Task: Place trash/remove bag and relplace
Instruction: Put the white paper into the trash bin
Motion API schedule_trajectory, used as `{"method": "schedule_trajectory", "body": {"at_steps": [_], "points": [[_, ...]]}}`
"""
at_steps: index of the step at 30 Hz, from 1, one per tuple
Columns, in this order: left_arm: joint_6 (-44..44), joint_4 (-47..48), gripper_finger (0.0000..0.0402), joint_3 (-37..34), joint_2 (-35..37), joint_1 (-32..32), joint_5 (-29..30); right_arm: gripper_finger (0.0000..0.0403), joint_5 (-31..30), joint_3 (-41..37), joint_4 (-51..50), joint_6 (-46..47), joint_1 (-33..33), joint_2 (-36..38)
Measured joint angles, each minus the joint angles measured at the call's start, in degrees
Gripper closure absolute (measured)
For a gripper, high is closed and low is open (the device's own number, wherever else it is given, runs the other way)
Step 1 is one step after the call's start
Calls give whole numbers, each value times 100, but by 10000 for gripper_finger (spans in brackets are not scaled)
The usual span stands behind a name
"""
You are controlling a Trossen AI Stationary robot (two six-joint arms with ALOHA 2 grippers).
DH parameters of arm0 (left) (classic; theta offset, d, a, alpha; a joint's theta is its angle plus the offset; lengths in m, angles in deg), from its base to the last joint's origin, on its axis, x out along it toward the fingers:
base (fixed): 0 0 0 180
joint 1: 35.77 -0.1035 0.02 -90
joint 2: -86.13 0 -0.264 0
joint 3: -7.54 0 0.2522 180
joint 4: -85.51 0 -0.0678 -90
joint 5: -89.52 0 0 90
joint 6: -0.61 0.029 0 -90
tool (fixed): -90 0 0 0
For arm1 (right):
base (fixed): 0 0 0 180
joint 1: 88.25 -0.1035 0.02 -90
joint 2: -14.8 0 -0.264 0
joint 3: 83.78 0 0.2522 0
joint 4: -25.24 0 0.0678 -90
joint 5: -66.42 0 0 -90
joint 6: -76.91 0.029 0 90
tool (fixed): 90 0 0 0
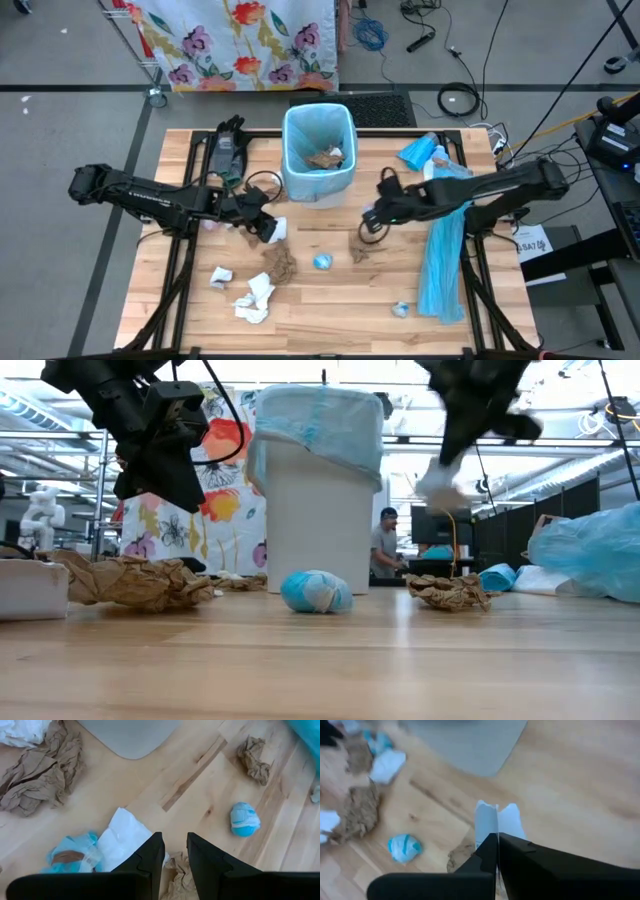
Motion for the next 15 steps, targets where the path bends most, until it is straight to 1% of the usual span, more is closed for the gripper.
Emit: {"method": "schedule_trajectory", "body": {"at_steps": [4, 7, 9, 10, 12, 15], "points": [[-33, 25, 311, 0, 0, 0, 0, 403, -713, 901, -859, -116, -89, 198], [-33, 24, 311, 0, 0, 0, 64, 403, -1301, 1534, -906, -678, -74, 225], [-35, 19, 311, 0, 0, 0, 153, 403, -1639, 1862, -567, -1311, -31, 225], [-35, 14, 311, 0, 0, 0, 220, 403, -1715, 1973, -255, -1691, 19, 225], [-35, -6, 311, 0, 0, 0, 323, 403, -1741, 2083, 599, -2593, 145, 225], [-37, -39, 311, 0, 0, 0, 388, 403, -1612, 2094, 1858, -3834, 356, 188]]}}
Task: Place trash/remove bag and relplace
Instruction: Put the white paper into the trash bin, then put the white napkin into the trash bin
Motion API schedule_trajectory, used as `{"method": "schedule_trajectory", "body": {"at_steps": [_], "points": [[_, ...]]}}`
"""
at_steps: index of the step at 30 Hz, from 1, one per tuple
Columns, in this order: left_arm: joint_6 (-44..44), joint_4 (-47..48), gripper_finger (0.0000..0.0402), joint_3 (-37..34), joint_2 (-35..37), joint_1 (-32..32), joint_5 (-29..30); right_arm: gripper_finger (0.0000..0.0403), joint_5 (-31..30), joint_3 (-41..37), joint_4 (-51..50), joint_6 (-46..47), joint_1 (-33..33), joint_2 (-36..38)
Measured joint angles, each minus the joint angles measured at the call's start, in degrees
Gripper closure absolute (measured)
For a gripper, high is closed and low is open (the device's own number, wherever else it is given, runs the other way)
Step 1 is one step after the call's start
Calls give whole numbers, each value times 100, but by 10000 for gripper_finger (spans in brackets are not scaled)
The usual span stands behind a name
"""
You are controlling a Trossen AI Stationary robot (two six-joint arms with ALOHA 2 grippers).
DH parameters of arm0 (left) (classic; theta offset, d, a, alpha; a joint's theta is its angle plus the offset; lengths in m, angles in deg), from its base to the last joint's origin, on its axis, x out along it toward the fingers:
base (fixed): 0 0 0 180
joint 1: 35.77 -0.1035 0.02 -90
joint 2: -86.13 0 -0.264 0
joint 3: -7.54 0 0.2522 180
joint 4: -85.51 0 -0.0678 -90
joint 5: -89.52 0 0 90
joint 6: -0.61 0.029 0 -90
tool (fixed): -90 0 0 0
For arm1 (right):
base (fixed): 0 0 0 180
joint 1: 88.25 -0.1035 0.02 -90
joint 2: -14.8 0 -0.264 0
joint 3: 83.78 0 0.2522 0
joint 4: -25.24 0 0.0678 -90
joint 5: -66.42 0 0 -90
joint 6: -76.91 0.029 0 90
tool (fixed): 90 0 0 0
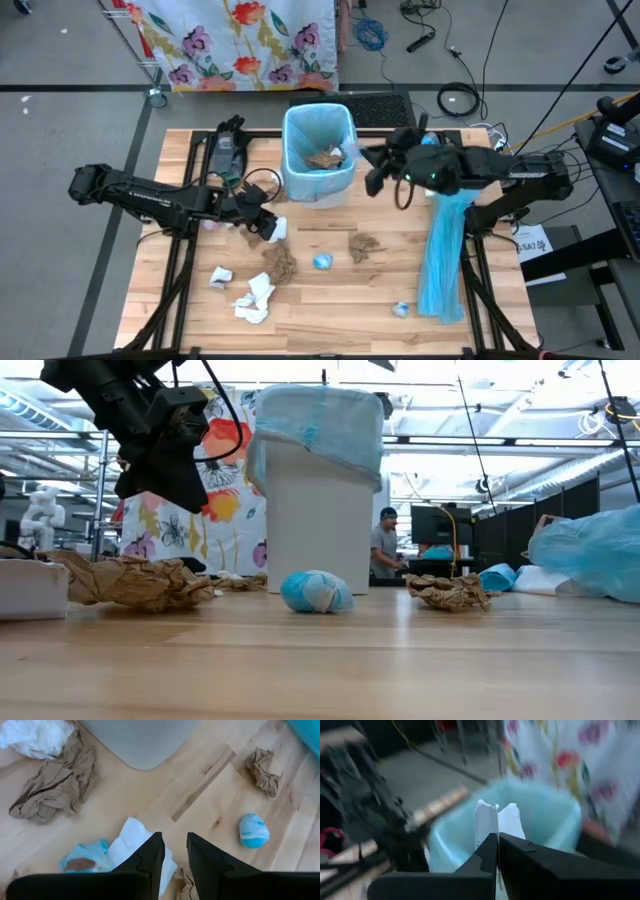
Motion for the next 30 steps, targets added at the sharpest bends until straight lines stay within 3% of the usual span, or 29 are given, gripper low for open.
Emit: {"method": "schedule_trajectory", "body": {"at_steps": [6, 12, 19, 24, 30], "points": [[-105, -139, 311, 0, 0, 0, 48, 403, 660, 2, 1128, -1161, 463, -301], [-1253, -199, 311, 0, 0, -4, 660, 403, 1205, -2, 1039, -1311, 846, -792], [-1921, -206, 300, 0, 0, 0, 598, 361, 2502, -11, 767, -1271, 1360, -1067], [-2113, -203, 266, 0, -56, 0, 784, 308, 2521, -11, 402, -1290, 1606, -1005], [-1921, -187, 254, 0, -76, 1, 545, 273, 2492, -11, -989, -1269, 1860, -237]]}}
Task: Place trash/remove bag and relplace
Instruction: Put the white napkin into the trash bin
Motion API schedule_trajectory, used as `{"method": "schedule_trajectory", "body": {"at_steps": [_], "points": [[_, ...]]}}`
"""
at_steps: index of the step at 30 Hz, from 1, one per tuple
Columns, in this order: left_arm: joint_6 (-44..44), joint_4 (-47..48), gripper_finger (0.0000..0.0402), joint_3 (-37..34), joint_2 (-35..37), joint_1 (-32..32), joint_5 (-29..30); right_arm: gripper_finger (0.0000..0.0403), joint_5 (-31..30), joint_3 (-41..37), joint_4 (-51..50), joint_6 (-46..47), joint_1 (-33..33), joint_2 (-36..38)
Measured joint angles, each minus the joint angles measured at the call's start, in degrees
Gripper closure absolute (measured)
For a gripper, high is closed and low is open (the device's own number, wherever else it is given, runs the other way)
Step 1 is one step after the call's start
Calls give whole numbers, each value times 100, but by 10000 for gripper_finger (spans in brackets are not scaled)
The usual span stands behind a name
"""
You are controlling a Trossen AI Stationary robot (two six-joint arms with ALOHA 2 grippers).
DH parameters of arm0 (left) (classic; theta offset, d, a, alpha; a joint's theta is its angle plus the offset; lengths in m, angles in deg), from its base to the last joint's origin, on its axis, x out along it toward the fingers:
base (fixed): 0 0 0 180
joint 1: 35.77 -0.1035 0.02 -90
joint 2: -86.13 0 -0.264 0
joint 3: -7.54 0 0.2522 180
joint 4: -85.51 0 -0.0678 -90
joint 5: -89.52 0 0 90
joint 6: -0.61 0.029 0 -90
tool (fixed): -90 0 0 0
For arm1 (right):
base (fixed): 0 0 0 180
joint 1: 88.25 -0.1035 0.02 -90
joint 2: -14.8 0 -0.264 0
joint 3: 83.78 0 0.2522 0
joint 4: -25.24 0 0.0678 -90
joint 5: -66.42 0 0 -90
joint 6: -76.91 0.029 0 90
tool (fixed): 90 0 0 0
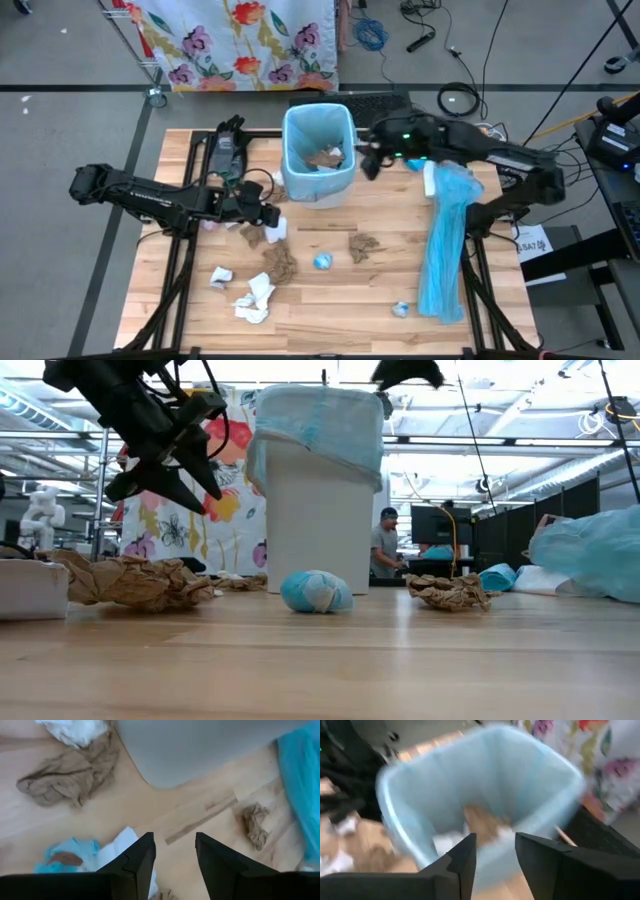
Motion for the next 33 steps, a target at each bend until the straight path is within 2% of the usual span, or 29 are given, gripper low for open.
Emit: {"method": "schedule_trajectory", "body": {"at_steps": [7, 10, 15, 26, 30, 33], "points": [[-36, -1, 254, 0, 0, -13, 114, 272, -15, -1, -2111, 1148, -28, 661], [-36, 169, 254, 0, 2, -129, 165, 272, -14, -187, -2457, 1553, -161, 745], [282, 361, 254, 0, 2, -710, -56, 272, -11, -868, -2448, 2150, -385, 859], [2355, 216, 254, 0, -111, -2604, -1059, 273, 0, -2441, -1541, 3825, -957, 897], [2974, -285, 254, 0, -436, -3133, -1702, 273, -2, -2742, -1006, 4199, -1095, 897], [3159, -619, 254, 0, -918, -3380, -1905, 273, -4, -2857, -724, 4372, -1154, 897]]}}
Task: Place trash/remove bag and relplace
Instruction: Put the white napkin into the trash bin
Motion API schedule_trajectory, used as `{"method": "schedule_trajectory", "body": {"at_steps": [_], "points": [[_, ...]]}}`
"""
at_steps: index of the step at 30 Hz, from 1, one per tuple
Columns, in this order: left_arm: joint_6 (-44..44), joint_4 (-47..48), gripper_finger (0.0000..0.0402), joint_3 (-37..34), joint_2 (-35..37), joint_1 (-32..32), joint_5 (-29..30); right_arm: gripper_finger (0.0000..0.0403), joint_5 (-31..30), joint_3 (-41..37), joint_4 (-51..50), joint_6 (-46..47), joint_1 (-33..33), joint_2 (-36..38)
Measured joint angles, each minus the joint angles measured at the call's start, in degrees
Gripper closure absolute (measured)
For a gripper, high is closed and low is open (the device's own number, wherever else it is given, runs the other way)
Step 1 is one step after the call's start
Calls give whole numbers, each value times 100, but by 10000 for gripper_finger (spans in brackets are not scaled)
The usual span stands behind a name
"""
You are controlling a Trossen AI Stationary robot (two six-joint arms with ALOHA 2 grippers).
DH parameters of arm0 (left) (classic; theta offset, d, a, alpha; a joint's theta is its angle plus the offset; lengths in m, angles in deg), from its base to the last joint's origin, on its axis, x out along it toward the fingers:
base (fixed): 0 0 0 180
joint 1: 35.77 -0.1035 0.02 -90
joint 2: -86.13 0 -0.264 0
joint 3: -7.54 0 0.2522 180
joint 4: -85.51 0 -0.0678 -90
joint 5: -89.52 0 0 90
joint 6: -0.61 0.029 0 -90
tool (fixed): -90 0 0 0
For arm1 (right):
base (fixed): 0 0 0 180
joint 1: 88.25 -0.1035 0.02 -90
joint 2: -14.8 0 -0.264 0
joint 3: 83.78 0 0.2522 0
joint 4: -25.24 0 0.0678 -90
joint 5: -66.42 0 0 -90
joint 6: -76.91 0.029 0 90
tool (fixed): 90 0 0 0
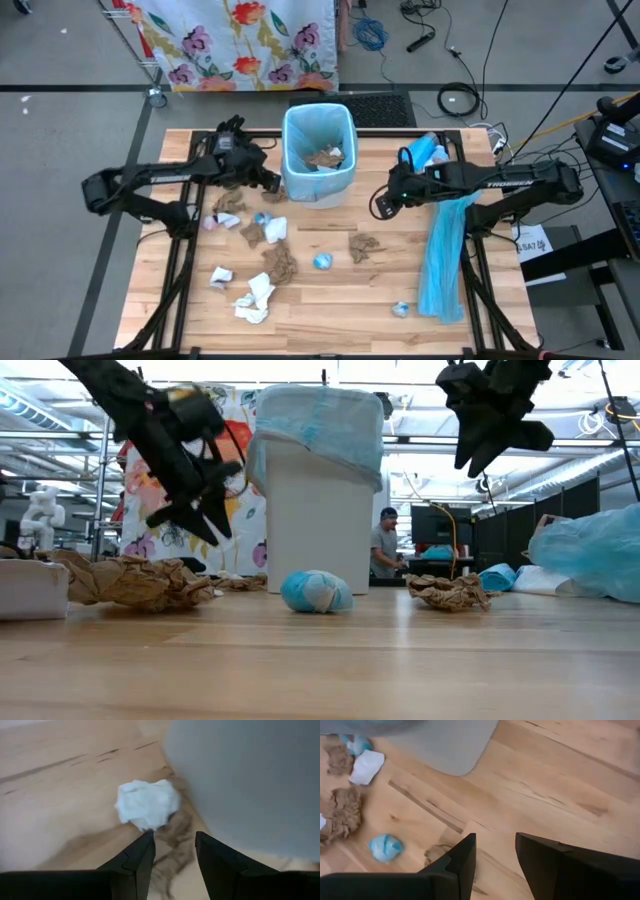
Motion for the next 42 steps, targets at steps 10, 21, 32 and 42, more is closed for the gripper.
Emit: {"method": "schedule_trajectory", "body": {"at_steps": [10, 21, 32, 42], "points": [[-42, -838, 254, 46, -1068, -443, -75, 273, -11, -6, 250, 266, -52, 0], [-40, -1354, 254, 50, -1681, -515, -253, 273, -11, -6, 389, 267, -50, 0], [-49, -1919, 363, 50, -2002, -515, -253, 273, -119, -4, 607, 244, -80, 0], [-550, -1261, 397, 50, -1462, -381, -395, 273, -296, -4, -35, 406, -83, -22]]}}
